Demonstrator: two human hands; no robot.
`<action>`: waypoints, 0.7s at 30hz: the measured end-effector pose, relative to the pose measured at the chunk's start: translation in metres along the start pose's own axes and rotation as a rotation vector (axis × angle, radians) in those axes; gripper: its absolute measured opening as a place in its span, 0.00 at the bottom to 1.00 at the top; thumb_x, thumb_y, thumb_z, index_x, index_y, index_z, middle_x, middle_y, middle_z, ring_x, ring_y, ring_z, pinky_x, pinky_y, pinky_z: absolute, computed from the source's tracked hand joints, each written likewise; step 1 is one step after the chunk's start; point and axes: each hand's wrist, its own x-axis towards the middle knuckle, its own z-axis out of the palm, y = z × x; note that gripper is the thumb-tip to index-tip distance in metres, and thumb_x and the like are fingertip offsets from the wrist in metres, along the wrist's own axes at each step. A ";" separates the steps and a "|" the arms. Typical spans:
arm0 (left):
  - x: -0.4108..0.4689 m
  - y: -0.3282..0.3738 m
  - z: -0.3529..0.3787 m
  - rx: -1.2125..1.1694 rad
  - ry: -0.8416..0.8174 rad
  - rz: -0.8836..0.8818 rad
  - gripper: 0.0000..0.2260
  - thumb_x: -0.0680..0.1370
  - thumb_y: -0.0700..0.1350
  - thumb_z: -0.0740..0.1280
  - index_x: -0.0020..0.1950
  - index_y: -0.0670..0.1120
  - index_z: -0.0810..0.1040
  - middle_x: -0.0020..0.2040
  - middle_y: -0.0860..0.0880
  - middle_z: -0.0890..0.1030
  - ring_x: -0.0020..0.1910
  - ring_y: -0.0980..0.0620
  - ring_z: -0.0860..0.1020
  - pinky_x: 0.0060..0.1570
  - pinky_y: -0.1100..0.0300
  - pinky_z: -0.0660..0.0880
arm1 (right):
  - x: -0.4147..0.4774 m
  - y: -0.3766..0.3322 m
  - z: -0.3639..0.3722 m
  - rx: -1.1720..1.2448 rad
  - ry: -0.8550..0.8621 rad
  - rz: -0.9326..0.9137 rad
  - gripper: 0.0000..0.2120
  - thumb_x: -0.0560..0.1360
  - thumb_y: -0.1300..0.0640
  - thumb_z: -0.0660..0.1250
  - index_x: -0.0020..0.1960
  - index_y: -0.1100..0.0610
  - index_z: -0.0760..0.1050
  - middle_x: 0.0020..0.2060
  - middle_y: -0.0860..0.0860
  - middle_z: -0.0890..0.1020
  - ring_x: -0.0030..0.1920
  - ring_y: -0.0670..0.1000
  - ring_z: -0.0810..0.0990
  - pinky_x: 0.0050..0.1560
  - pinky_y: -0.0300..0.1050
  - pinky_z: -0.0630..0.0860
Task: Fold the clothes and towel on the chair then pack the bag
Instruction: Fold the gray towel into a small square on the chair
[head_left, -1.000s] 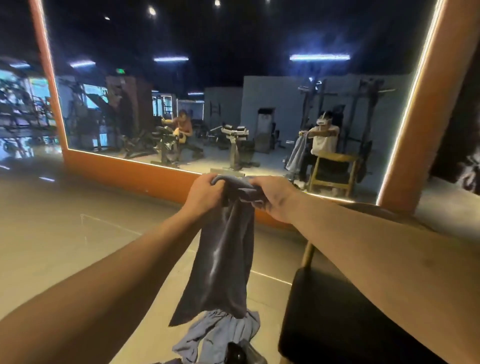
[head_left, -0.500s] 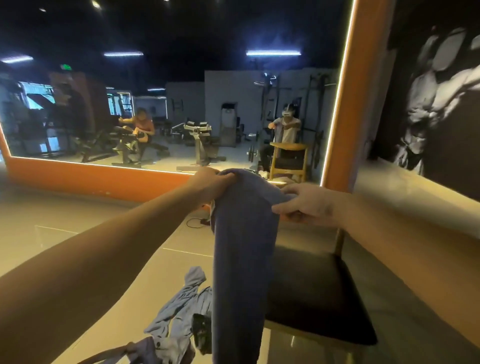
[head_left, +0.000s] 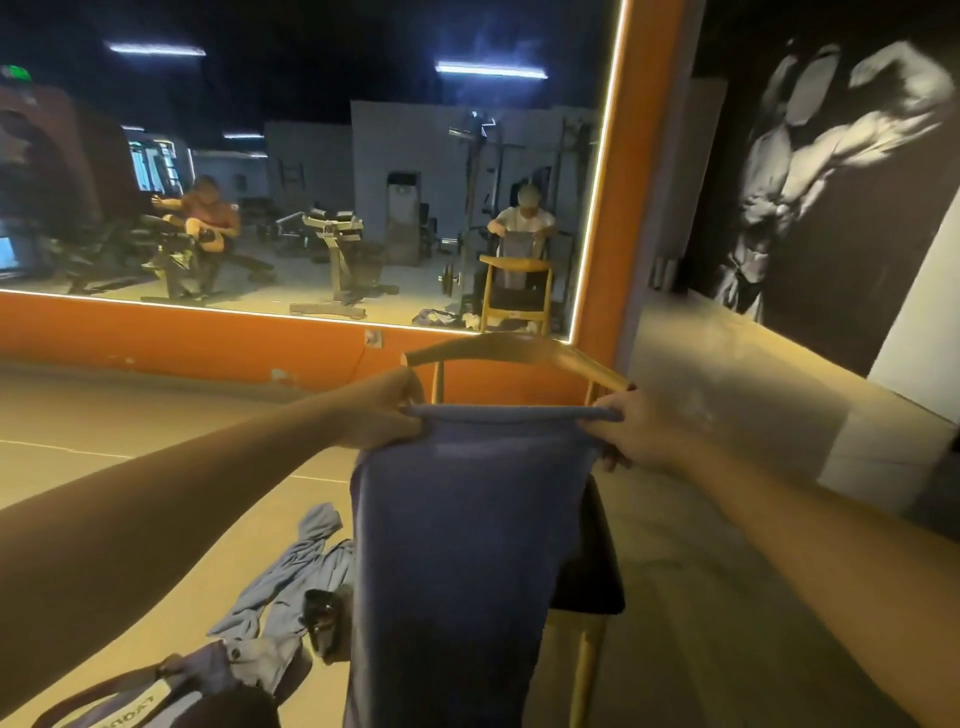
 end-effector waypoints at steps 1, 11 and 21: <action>0.002 0.001 0.004 -0.022 0.007 0.023 0.09 0.79 0.46 0.70 0.56 0.51 0.73 0.53 0.49 0.77 0.50 0.50 0.77 0.46 0.56 0.77 | -0.003 0.007 -0.001 -0.008 0.016 0.009 0.12 0.83 0.51 0.64 0.48 0.58 0.80 0.34 0.52 0.82 0.32 0.48 0.81 0.30 0.39 0.74; 0.022 -0.001 0.032 -0.229 -0.073 0.072 0.11 0.80 0.50 0.70 0.54 0.43 0.79 0.48 0.41 0.82 0.47 0.42 0.83 0.46 0.52 0.81 | -0.019 0.068 0.003 0.223 0.232 0.088 0.08 0.82 0.58 0.65 0.48 0.58 0.82 0.37 0.54 0.82 0.37 0.53 0.81 0.38 0.46 0.83; 0.047 -0.036 0.052 -0.428 -0.057 0.053 0.08 0.81 0.43 0.69 0.60 0.46 0.77 0.54 0.43 0.81 0.46 0.45 0.83 0.36 0.59 0.80 | 0.006 0.095 0.016 0.229 0.416 0.150 0.08 0.82 0.57 0.65 0.46 0.59 0.79 0.29 0.56 0.78 0.21 0.48 0.74 0.21 0.41 0.70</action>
